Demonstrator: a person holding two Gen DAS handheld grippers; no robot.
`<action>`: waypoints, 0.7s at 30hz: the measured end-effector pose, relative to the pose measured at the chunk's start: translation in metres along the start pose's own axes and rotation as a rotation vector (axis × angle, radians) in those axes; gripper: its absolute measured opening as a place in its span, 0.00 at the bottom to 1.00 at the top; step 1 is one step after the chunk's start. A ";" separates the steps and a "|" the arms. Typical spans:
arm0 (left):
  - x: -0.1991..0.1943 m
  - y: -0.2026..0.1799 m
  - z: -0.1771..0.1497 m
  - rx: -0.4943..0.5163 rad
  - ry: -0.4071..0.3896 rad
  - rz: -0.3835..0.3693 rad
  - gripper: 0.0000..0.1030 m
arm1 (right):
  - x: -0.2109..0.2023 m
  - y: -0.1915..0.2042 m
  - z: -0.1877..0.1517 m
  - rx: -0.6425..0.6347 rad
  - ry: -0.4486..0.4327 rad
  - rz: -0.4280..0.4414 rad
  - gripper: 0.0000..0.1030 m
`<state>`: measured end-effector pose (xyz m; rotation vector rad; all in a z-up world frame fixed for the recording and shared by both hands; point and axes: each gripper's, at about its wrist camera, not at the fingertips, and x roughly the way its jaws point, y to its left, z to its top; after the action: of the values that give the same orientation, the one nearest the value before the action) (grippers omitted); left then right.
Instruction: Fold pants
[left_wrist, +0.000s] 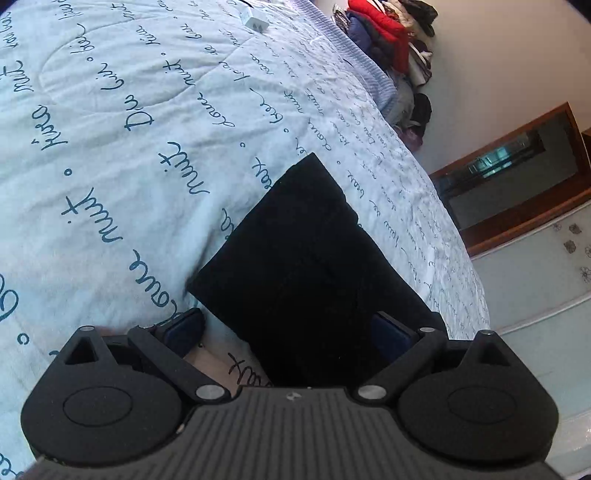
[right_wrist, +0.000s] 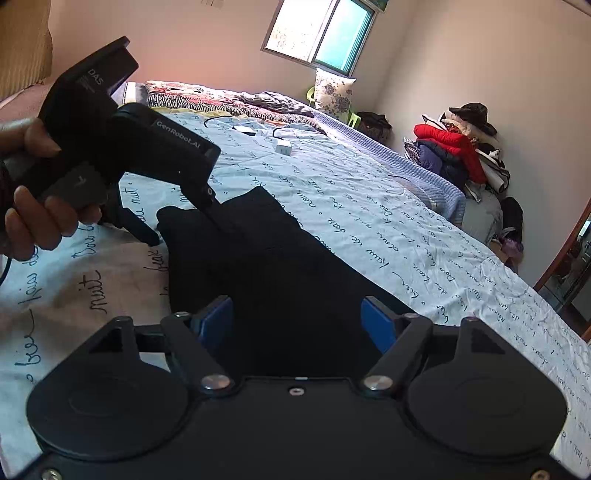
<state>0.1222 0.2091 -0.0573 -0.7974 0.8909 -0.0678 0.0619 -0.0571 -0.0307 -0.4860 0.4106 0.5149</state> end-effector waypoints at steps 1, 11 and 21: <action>0.002 -0.002 0.002 0.011 -0.007 0.021 0.78 | 0.000 -0.001 -0.001 0.004 0.001 -0.003 0.75; -0.004 -0.035 -0.010 0.304 -0.133 0.286 0.39 | -0.059 -0.063 -0.059 0.207 0.153 -0.093 0.77; 0.002 -0.200 -0.104 0.883 -0.290 0.190 0.91 | -0.155 -0.184 -0.157 0.671 0.317 -0.571 0.99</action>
<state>0.1014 0.0034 0.0332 0.1044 0.5655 -0.1600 0.0013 -0.3377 -0.0217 -0.0145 0.6835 -0.2654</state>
